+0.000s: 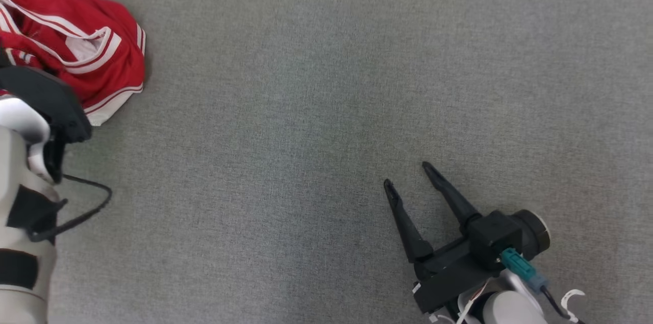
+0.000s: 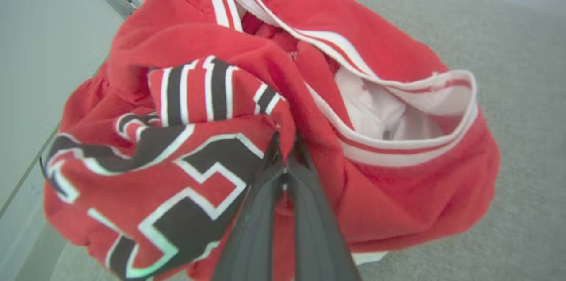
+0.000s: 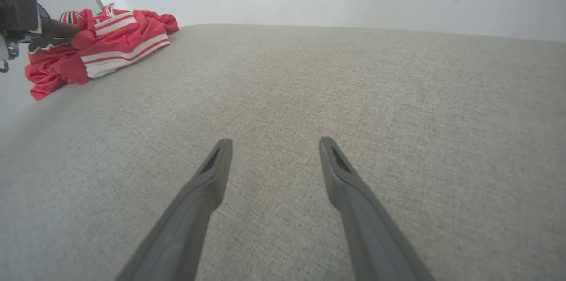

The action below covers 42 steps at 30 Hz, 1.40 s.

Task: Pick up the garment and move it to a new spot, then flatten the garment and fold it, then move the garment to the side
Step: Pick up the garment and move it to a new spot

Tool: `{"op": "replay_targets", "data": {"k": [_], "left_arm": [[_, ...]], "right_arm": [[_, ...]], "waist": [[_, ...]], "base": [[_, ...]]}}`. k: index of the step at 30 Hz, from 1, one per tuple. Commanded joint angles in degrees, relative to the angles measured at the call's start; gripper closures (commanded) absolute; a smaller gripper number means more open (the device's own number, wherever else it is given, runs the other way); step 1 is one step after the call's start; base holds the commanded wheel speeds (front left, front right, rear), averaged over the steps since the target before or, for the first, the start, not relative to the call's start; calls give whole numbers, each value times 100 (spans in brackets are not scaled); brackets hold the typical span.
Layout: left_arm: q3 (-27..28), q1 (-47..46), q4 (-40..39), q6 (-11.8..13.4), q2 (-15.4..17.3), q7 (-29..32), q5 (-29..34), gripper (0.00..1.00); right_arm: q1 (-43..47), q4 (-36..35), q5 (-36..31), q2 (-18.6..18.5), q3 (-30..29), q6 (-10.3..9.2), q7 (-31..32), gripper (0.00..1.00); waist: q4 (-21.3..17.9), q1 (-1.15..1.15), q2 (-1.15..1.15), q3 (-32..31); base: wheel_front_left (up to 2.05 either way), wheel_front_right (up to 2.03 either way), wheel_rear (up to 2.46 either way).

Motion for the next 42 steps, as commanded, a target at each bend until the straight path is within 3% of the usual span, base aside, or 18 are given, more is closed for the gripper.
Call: {"op": "replay_targets", "data": {"k": [1,11,18,29,37,42], "left_arm": [[12,-136,-42,-35,111,-35,-4,100],[-388,-573,-708,-381,445,61,206,100],[-925,-963,-1697,-538,255,250,-16,100],[-2030,-859,-3563,-536,-68,412,-959,100],[-2241,-313,-4052,-470,-586,162,-1247,100],[-2513,155,-4045,-330,-729,121,-1111,100]], "right_arm": [[53,72,69,63,41,19,-61,0],[359,701,358,275,11,19,-455,0],[746,939,465,330,-147,19,-636,0],[870,674,425,326,-398,19,-548,0],[918,456,299,327,-705,19,-423,0],[924,285,260,330,-816,19,-366,0]], "waist": [[61,-1,-1,-305],[34,-1,-1,-1672],[-345,-1,-1,-2541],[-1631,-1,-1,-2599],[-2533,-1,-1,-2351],[-2856,-1,-1,-2074]], "base": [[0,0,0],[0,0,0],[0,0,0],[0,0,0],[0,0,0],[0,0,0]]}}
